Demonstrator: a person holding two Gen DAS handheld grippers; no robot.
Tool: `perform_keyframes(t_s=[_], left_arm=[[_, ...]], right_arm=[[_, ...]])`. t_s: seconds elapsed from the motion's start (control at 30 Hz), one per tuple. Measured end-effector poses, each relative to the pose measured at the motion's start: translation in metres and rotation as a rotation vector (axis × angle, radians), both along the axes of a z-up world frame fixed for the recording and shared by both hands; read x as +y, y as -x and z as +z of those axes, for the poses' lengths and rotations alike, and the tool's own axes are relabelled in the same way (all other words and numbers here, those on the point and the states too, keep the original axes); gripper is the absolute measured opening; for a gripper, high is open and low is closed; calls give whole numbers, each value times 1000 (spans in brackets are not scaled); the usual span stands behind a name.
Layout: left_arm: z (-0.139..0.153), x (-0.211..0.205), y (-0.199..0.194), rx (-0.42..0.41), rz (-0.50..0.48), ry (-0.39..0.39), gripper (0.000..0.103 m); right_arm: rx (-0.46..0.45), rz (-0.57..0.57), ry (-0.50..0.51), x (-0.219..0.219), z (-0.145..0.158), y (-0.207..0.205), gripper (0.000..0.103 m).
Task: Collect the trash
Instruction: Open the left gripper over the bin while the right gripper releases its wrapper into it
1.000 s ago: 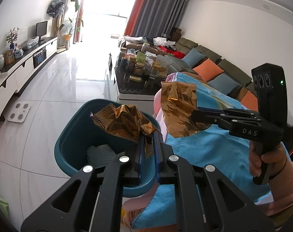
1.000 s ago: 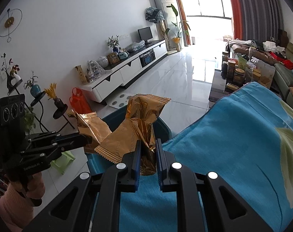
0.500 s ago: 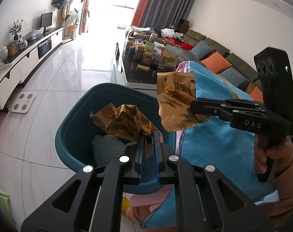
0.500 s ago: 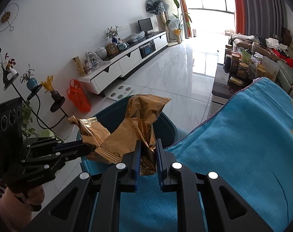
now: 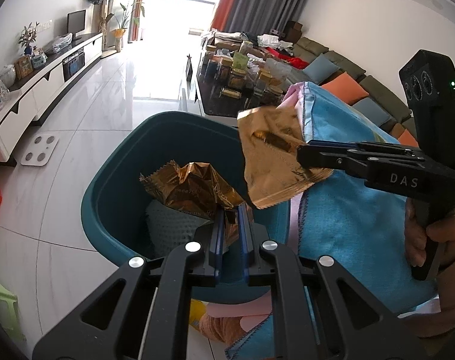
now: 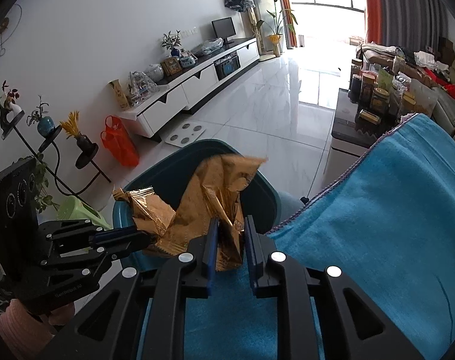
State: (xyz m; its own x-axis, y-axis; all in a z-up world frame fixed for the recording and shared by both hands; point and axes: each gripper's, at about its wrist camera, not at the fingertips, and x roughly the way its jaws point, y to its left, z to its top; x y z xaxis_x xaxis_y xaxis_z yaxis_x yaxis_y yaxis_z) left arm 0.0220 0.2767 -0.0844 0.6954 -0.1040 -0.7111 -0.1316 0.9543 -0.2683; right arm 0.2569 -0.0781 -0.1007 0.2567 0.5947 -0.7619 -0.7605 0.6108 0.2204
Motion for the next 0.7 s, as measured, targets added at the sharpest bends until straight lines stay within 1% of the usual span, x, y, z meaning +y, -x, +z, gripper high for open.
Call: perform_keyframes(t_s=[0.23,0.4,0.47,0.53,0.57,0.6,0.63,0.7], left_arm=[[-10,-1,-8,20,12,-2,10],[-18,0,-11,29,20,8,10],[-18,1,-10,19,24,14,16],[-16,0,-7,7,27,15,25],[-13,-2,-5,-5,28,10,27],[-12,-1,-2,-14,27,7,32],[-8,-4,-1,-27,24,5,35],[-2,-8,3,-48,16,-2,38]], right_arm=[[8,-5,3,-1,-2,-1,18],[20,-12,-18,-5,-2,-5,21],[20,-14,-25,-8,-3,-4,21],[18,-18,-37,-12,-1,-3,26],[13,-19,-44,-15,0,-2,27],[10,-18,-49,-18,1,-1,27],[8,-16,-56,-20,3,1,28],[2,-10,-74,-26,7,6,32]])
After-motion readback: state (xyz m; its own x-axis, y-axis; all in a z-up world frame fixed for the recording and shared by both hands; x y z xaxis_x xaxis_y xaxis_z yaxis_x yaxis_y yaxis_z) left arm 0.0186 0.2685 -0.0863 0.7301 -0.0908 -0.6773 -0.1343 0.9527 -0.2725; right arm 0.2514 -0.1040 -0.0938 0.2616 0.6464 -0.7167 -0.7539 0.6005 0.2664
